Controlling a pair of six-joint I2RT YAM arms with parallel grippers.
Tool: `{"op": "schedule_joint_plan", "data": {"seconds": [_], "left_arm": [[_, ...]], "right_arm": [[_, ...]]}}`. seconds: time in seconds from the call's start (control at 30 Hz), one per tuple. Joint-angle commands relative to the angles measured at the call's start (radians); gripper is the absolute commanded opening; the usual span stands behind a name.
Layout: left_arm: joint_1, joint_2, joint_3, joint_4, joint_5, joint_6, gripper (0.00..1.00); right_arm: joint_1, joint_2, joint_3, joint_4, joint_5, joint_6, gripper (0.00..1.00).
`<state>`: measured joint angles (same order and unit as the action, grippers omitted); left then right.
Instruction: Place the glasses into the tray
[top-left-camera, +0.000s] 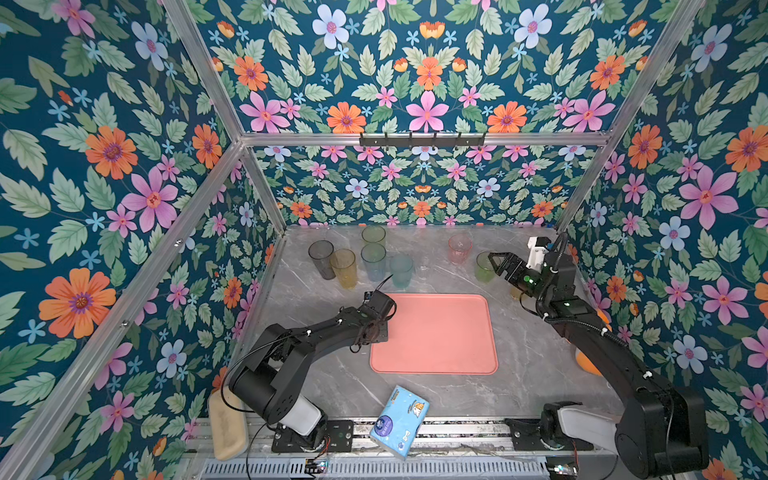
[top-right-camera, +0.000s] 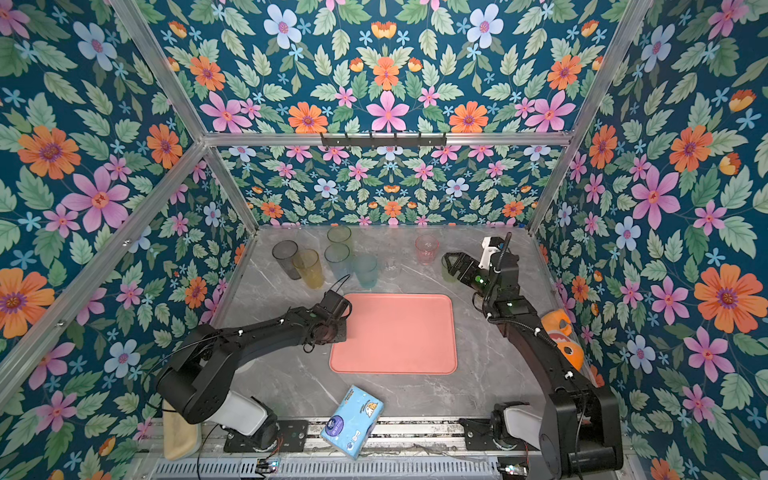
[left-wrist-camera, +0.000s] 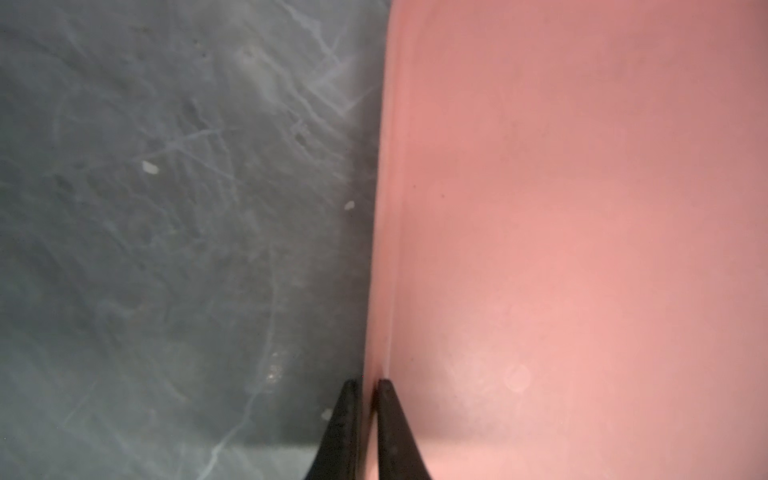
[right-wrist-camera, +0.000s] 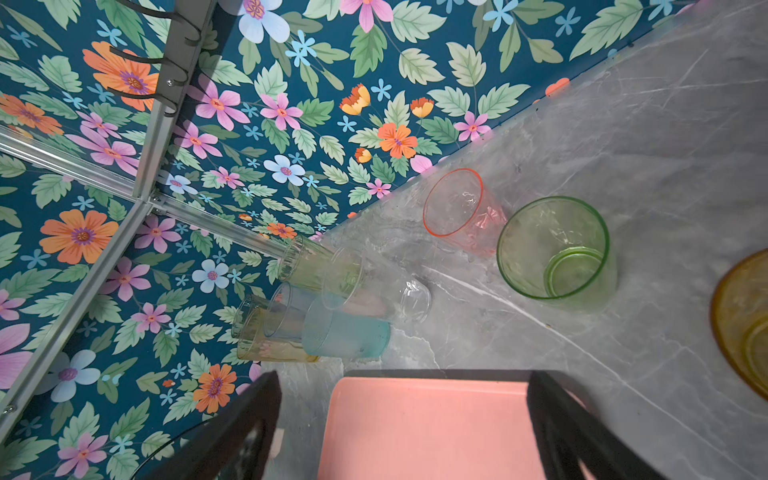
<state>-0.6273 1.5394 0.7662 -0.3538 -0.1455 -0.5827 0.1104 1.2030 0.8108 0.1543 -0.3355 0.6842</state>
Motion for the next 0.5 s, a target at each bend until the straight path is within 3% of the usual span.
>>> {"op": "schedule_joint_plan", "data": {"seconds": [0.0, 0.17, 0.33, 0.47], "left_arm": [[0.013, -0.004, -0.001, -0.024, 0.001, 0.054, 0.13], [0.018, -0.008, 0.022, -0.02, 0.006, 0.061, 0.14], [0.017, -0.027, 0.056, -0.023, 0.013, 0.055, 0.36], [0.018, -0.044, 0.116, -0.063, -0.004, 0.062, 0.43]], "right_arm": [[0.002, 0.006, 0.015, -0.011, -0.001, -0.001, 0.94], [0.004, 0.028, 0.039, -0.035, -0.029, -0.007, 0.94], [0.007, 0.039, 0.052, -0.039, -0.041, -0.003, 0.94], [0.011, 0.042, 0.063, -0.051, -0.047, -0.002, 0.93]]}}
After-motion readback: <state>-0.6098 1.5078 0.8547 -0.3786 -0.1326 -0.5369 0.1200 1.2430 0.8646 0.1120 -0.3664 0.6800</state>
